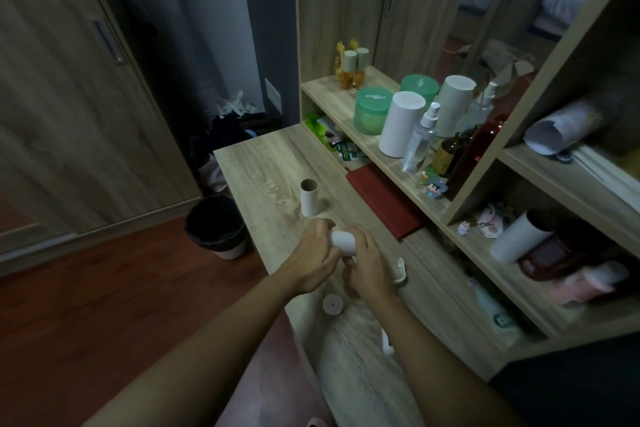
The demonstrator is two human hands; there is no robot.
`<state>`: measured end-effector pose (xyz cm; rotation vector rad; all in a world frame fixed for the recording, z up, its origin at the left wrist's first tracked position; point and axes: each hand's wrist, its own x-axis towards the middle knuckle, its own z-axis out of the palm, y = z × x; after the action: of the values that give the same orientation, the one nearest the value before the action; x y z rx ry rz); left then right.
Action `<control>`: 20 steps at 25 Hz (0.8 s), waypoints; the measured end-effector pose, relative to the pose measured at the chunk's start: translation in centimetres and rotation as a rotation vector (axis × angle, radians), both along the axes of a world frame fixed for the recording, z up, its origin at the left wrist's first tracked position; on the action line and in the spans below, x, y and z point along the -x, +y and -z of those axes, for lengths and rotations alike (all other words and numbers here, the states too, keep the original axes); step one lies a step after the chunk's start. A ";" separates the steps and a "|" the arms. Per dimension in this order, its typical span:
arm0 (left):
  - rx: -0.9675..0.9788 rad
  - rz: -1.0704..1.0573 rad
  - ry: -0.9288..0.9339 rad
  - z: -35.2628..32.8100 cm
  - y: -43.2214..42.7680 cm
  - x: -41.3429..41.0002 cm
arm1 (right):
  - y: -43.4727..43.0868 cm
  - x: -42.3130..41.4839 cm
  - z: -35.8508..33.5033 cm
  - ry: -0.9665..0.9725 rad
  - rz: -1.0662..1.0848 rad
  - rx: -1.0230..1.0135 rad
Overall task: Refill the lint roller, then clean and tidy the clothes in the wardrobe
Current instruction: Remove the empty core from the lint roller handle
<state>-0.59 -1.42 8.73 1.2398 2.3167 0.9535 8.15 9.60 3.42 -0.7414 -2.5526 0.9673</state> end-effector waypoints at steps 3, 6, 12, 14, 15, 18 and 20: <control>-0.014 0.045 0.036 -0.1 -0.1 -0.4 | 0.3 -0.1 -0.1 0.038 0.017 0.056; -0.024 0.069 0.015 -0.2 -0.2 -0.8 | 0.4 -0.4 0.1 0.051 0.016 0.076; -0.086 0.086 -0.135 -0.4 -0.3 -1.1 | 0.9 -1.2 0.7 0.069 0.058 0.127; -0.129 0.030 -0.199 0.0 -0.3 -1.2 | 1.0 -1.4 0.6 0.074 0.079 0.144; -0.160 -0.021 -0.237 0.1 -0.2 -1.2 | 1.0 -1.6 0.5 0.074 0.088 0.150; -0.268 -0.184 -0.350 1.0 0.1 -1.1 | 1.1 -1.9 0.1 0.084 0.112 0.128; -0.291 -0.260 -0.383 1.7 0.2 -0.7 | 1.4 -2.1 0.0 0.095 0.126 0.141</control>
<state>0.08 -1.22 7.02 0.7686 2.1114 1.5139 10.28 11.00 3.38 -0.8619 -2.3444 1.1216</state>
